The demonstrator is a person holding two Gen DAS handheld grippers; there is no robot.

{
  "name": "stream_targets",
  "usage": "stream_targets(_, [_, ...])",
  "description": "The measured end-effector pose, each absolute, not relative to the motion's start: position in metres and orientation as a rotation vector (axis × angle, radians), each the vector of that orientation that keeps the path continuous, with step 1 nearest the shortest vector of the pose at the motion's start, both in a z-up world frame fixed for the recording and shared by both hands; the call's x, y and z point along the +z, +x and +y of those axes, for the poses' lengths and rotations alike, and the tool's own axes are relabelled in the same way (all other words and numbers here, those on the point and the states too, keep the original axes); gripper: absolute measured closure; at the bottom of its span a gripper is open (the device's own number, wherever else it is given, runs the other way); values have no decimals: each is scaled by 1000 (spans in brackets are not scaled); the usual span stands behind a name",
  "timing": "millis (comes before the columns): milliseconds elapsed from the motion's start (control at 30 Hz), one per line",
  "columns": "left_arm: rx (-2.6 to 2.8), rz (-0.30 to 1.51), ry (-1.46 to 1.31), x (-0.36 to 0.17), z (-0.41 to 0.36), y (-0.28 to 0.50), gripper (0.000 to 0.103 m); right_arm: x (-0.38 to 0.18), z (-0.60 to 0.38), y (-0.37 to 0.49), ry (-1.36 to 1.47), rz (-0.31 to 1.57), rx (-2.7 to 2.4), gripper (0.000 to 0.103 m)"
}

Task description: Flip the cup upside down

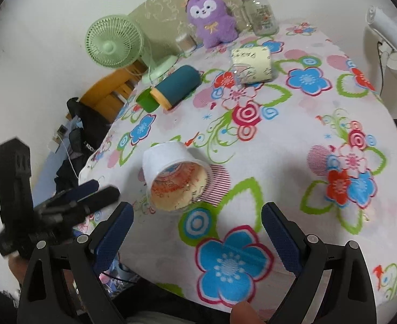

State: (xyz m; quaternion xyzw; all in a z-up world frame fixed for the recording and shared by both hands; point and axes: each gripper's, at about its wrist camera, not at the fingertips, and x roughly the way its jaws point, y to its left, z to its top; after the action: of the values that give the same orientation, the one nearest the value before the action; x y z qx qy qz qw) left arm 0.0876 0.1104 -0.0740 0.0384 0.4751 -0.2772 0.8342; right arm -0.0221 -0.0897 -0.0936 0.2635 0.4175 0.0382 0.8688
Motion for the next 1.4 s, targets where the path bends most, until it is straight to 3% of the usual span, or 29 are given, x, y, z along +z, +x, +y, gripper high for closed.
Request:
stream_targets(267, [-609, 1117, -88, -70, 86, 116, 0, -104, -110, -39, 567, 870, 52, 6])
stream_targets(733, [-446, 1426, -338, -123, 62, 152, 0, -123, -127, -60, 610, 877, 34, 6])
stream_targets(800, [-422, 1430, -346, -126, 63, 153, 2, -125, -128, -60, 617, 881, 31, 6])
stream_targets(900, [-397, 1432, -353, -127, 66, 153, 27, -127, -129, -61, 623, 884, 32, 6])
stream_targets(1167, [-387, 1403, -337, -123, 67, 151, 28, -130, -126, -61, 623, 889, 36, 6])
stream_targets(1400, [-345, 1166, -235, -89, 75, 143, 29, -131, -115, -56, 604, 899, 47, 6])
